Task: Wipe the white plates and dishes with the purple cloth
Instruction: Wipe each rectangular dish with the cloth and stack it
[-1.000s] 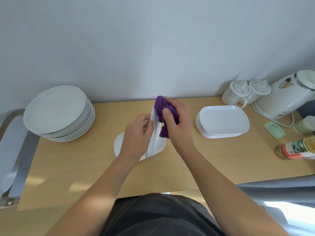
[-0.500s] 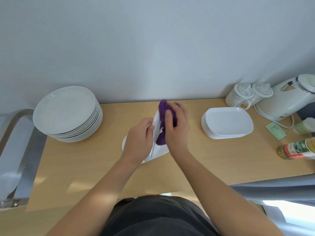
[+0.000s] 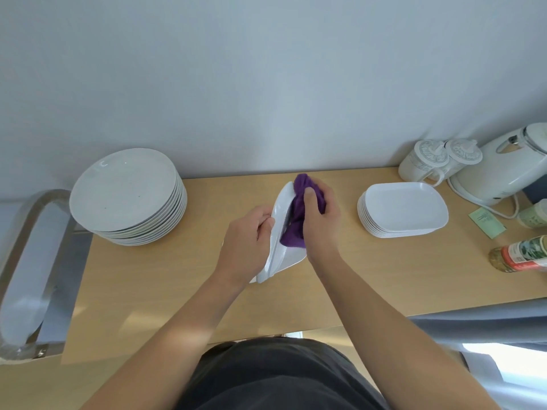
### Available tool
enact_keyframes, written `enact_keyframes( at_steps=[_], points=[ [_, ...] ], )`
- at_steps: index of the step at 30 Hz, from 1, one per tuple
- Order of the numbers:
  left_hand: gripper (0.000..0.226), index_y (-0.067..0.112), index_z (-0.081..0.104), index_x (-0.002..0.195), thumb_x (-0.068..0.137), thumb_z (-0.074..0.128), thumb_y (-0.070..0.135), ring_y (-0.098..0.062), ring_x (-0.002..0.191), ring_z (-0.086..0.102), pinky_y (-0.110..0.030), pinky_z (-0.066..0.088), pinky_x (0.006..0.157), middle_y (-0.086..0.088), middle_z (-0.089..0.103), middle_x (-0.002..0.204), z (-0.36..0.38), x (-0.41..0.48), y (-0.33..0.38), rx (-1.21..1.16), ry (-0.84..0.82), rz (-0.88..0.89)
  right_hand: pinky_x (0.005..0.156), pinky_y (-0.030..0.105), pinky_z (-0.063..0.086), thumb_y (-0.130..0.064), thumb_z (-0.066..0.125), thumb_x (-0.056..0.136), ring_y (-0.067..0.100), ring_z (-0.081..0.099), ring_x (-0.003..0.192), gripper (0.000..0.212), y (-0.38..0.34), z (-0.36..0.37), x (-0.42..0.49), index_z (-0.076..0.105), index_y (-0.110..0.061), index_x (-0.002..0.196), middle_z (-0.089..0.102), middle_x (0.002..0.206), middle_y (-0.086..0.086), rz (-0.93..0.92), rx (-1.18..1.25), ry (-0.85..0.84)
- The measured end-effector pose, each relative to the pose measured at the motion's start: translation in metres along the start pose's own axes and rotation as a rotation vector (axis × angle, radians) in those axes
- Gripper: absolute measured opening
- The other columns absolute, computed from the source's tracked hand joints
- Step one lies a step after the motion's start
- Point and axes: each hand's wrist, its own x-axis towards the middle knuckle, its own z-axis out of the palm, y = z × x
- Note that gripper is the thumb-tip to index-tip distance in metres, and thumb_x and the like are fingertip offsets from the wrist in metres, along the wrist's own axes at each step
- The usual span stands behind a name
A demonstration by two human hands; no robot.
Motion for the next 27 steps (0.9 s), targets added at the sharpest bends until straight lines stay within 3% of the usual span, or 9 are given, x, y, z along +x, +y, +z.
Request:
enact_keyframes(
  at_steps=[2,5,7,9,11,14,20,23,27],
  points=[
    [0.016,0.009,0.065,0.104,0.098,0.05,0.007,-0.027,0.085,0.062,-0.049,0.05,0.079,-0.006,0.07,0.089,0.0,0.002,0.003,-0.023,0.005,0.005,0.094,0.02,0.048,-0.019,0.057,0.094,0.006,0.06,0.111,0.024,-0.008,0.001,-0.006,0.066,-0.036,0.107,0.065,0.117,-0.007,-0.179,-0.059,-0.05],
    [0.022,0.013,0.068,0.105,0.096,0.049,0.006,-0.022,0.087,0.066,-0.044,0.054,0.08,-0.001,0.072,0.091,-0.005,0.01,0.004,-0.103,0.034,-0.027,0.097,0.022,0.045,-0.019,0.063,0.085,0.013,0.056,0.115,0.021,0.001,0.004,-0.021,0.066,-0.021,0.106,0.058,0.12,0.004,-0.408,-0.195,-0.117],
    [0.02,0.011,0.066,0.095,0.096,0.047,0.006,-0.017,0.076,0.063,-0.044,0.052,0.074,-0.002,0.069,0.08,-0.01,0.017,0.001,-0.102,0.058,-0.057,0.097,0.023,0.045,-0.018,0.065,0.08,0.016,0.055,0.115,0.023,0.022,0.001,-0.033,0.064,-0.021,0.103,0.054,0.119,0.005,-0.51,-0.258,-0.185],
    [0.015,0.008,0.062,0.089,0.095,0.048,0.007,-0.019,0.065,0.052,-0.042,0.049,0.067,-0.009,0.063,0.072,-0.014,0.023,-0.003,-0.087,0.092,-0.083,0.096,0.033,0.049,-0.017,0.066,0.076,0.021,0.056,0.114,0.027,0.051,-0.006,-0.044,0.061,-0.024,0.101,0.051,0.119,0.003,-0.597,-0.367,-0.281],
    [0.015,0.011,0.065,0.093,0.095,0.05,0.007,-0.015,0.066,0.053,-0.033,0.045,0.065,-0.007,0.066,0.076,-0.015,0.027,-0.004,-0.074,0.105,-0.11,0.089,0.042,0.051,-0.017,0.066,0.074,0.027,0.056,0.112,0.03,0.074,-0.013,-0.053,0.059,-0.026,0.101,0.048,0.12,0.002,-0.673,-0.517,-0.368],
    [0.017,0.015,0.066,0.097,0.095,0.051,0.007,-0.012,0.072,0.057,-0.024,0.043,0.065,0.003,0.067,0.078,-0.016,0.028,-0.004,-0.059,0.089,-0.115,0.086,0.041,0.052,-0.018,0.065,0.076,0.031,0.055,0.111,0.029,0.076,-0.014,-0.052,0.058,-0.026,0.103,0.047,0.121,0.003,-0.761,-0.601,-0.375],
    [0.029,0.017,0.07,0.105,0.096,0.046,0.003,-0.014,0.092,0.069,-0.04,0.056,0.085,0.006,0.074,0.093,-0.016,0.025,0.006,-0.191,-0.028,-0.108,0.098,0.038,0.049,-0.014,0.061,0.083,0.031,0.055,0.12,0.026,0.016,0.009,-0.013,0.06,-0.022,0.107,0.051,0.125,0.012,-0.726,-0.417,-0.086],
    [0.028,0.018,0.071,0.105,0.097,0.048,0.005,-0.017,0.093,0.069,-0.048,0.056,0.087,0.004,0.074,0.093,-0.021,0.025,0.009,-0.222,-0.035,-0.103,0.095,0.037,0.051,-0.013,0.06,0.085,0.024,0.055,0.122,0.025,0.007,0.012,-0.007,0.063,-0.017,0.109,0.052,0.126,0.006,-0.703,-0.402,-0.055],
    [0.021,0.016,0.07,0.097,0.094,0.049,0.012,-0.025,0.087,0.069,-0.054,0.055,0.085,-0.002,0.073,0.085,-0.028,0.025,0.001,-0.231,-0.015,-0.126,0.091,0.021,0.047,-0.012,0.059,0.08,0.019,0.057,0.111,0.028,0.028,0.0,-0.031,0.056,-0.02,0.106,0.056,0.119,0.002,-0.651,-0.399,-0.142]
  ],
)
